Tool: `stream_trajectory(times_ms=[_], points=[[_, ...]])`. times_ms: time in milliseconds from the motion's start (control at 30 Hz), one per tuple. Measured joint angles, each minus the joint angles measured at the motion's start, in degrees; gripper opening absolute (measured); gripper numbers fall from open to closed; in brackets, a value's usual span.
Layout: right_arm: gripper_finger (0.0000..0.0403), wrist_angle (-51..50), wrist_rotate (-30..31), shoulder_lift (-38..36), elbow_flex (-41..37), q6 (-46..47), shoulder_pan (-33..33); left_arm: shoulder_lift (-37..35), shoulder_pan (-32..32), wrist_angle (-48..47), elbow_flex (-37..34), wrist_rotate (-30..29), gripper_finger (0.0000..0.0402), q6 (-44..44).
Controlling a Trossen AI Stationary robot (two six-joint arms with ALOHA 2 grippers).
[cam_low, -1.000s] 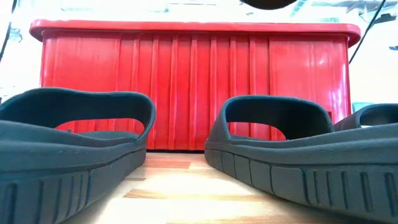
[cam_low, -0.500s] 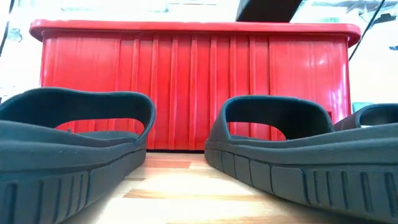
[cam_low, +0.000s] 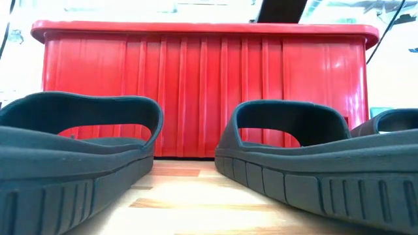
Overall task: Pick and place slides into bin
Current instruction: Put the black slides into the red bin
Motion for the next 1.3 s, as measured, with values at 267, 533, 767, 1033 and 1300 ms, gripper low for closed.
stream_trajectory(times_ms=[267, 533, 767, 1033, 1300], points=[[0.0, 9.7, -3.1, 1.5, -9.5, -11.7, -10.4, -0.1, 2.5, 0.0, 0.5, -10.5, 0.0176, 0.2], [0.0, 18.8, -6.5, 1.2, -17.8, -18.4, -17.6, -0.3, 8.5, 3.7, 1.5, -9.0, 0.0176, -4.4], [0.0, 23.6, -9.5, 1.3, -24.0, -19.1, -21.4, -0.3, 14.8, 0.0, 1.4, -2.0, 0.0176, -4.4], [0.0, 27.8, -9.7, 1.3, -28.2, -18.7, -22.2, -0.4, 21.3, 0.0, 1.2, -1.9, 0.0176, 2.6], [0.0, 29.2, -9.7, 1.3, -31.7, -17.5, -22.3, -4.1, 24.6, 0.0, 1.2, 1.0, 0.0176, 4.3]])
